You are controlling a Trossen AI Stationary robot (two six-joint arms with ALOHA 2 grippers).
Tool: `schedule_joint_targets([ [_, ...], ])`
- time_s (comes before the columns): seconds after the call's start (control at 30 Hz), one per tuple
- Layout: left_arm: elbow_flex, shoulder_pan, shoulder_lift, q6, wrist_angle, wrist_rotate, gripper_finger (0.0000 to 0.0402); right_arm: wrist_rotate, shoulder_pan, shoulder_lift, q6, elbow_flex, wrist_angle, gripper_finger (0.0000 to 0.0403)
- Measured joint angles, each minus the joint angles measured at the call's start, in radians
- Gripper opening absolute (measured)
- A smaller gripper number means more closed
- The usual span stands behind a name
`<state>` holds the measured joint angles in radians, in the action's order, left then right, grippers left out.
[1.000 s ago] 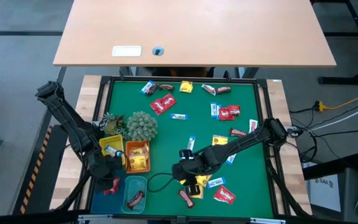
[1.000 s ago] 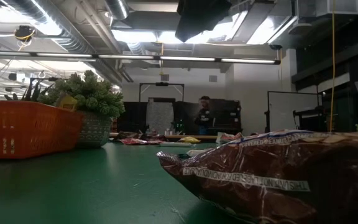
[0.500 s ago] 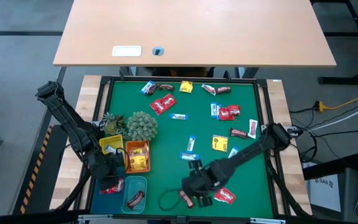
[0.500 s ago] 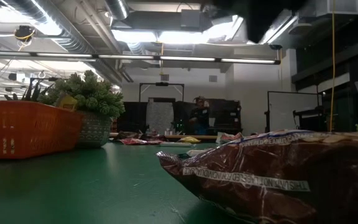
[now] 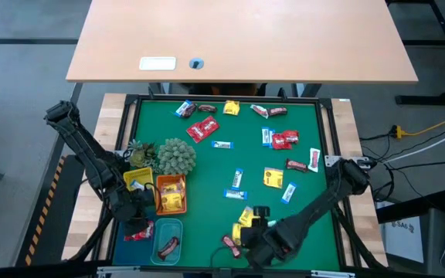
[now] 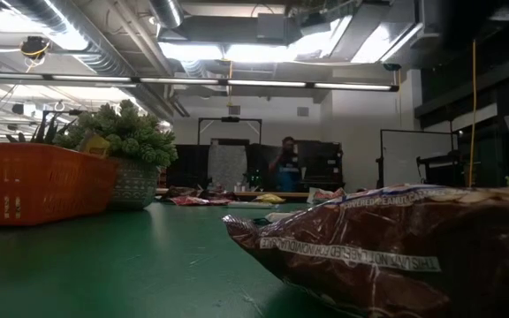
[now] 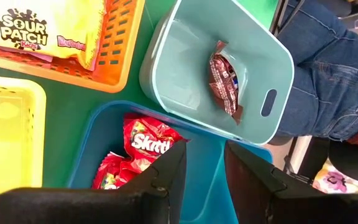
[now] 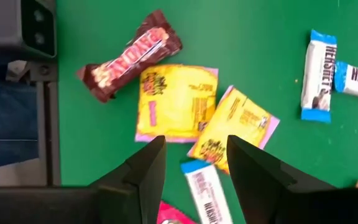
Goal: Sort candy
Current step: Put the yellow candy into the orange basket
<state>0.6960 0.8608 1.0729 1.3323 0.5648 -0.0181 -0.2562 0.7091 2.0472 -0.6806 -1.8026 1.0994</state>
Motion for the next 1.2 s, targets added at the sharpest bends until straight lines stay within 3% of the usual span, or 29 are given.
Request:
schedule_joint_targets([
  [0.3,0.000,0.000,0.000,0.000,-0.001,0.000,0.0103,-0.115,0.092,0.055,-0.180,0.000,0.009,0.0170],
  [0.73,0.000,0.000,0.000,0.000,-0.005,-0.026,0.0103,-0.241,0.101,0.206,-0.183,0.000,0.054,0.0170],
  [1.2,0.000,0.000,0.000,0.000,-0.005,-0.026,0.0103,-0.241,0.102,0.214,-0.180,0.022,0.053,0.0170],
])
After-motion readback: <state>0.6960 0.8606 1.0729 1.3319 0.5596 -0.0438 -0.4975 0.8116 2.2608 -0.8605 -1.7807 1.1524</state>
